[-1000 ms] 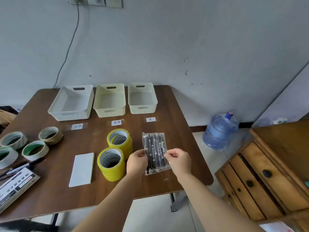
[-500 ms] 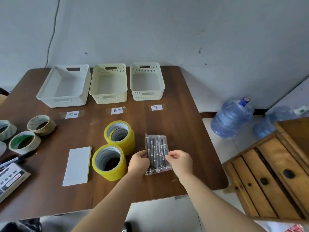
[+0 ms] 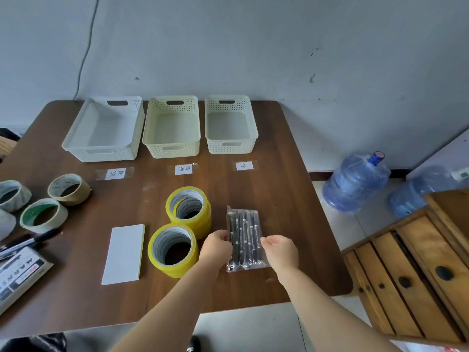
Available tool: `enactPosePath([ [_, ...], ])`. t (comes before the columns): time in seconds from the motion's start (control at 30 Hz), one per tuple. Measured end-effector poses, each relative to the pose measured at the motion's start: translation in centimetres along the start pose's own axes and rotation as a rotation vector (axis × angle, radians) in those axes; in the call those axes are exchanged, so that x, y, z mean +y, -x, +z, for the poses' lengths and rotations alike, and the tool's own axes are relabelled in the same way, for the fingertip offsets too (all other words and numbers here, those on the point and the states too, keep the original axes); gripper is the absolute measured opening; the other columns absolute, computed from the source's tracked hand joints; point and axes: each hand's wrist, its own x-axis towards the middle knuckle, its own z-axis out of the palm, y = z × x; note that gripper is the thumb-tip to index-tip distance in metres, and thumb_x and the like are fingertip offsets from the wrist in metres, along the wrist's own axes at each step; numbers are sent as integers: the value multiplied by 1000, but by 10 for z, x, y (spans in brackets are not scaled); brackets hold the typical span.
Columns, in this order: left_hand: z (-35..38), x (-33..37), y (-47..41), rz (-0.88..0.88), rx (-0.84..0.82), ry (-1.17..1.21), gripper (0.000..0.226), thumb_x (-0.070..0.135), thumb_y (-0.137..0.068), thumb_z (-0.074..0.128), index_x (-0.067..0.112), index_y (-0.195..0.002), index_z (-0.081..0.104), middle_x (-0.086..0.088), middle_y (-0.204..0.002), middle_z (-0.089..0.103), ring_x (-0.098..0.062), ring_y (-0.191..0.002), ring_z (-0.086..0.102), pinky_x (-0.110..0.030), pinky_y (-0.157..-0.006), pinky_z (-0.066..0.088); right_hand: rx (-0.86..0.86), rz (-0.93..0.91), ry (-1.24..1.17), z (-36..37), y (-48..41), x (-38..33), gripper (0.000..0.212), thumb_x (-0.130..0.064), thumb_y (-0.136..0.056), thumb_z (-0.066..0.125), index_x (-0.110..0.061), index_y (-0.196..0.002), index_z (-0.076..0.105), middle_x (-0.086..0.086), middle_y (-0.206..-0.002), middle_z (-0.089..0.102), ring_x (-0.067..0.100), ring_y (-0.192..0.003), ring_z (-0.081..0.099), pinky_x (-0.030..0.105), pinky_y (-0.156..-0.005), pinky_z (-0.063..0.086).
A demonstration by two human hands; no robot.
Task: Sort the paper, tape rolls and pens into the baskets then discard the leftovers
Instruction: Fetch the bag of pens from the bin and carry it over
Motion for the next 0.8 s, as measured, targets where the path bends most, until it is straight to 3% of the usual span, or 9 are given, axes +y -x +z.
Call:
enactPosePath([
  [0.13,-13,28,13,69,31,79,52,-1,-78,44,21,-121,62,2,-105,69,-19,-92,65,-29,-72,53,20,-49,-48,-7,3,-32,25,-31,-93,55,-13,-102,70,2,-98,71,16,-86,63,29,-73,52],
  [0.27,-34,58,25,125,95,210,44,2,-82,47,20,-120,60,7,-98,64,-11,-76,61,-30,-67,55,21,-102,-130,-14,7,-71,25,-34,-94,55,-15,-103,68,-3,-92,67,12,-79,60,32,-72,54],
  [0.43,-67,86,46,226,173,327,30,4,-84,52,17,-107,64,-1,-87,67,-18,-70,60,-35,-71,55,-12,-196,-193,-19,19,-120,28,-37,-92,57,-17,-110,67,-3,-105,68,14,-94,62,35,-85,55],
  [0.57,-100,99,68,291,256,380,14,16,-88,59,20,-99,66,-1,-83,69,-16,-73,64,-27,-61,55,-47,-271,-262,-25,33,-153,22,-34,-90,60,-19,-103,69,0,-102,71,19,-95,66,44,-88,56],
  [0.67,-124,105,82,307,298,427,13,15,-89,58,13,-97,68,-5,-82,68,-19,-77,63,-34,-69,55,-75,-326,-338,-31,47,-177,14,-33,-88,64,-23,-95,70,-1,-98,71,19,-94,67,44,-86,56],
  [0.8,-148,106,103,344,351,512,10,11,-90,58,8,-93,67,-8,-77,66,-20,-66,58,-32,-62,47,-99,-402,-388,-35,66,-204,10,-31,-86,65,-22,-89,71,0,-93,72,22,-93,67,45,-85,57],
])
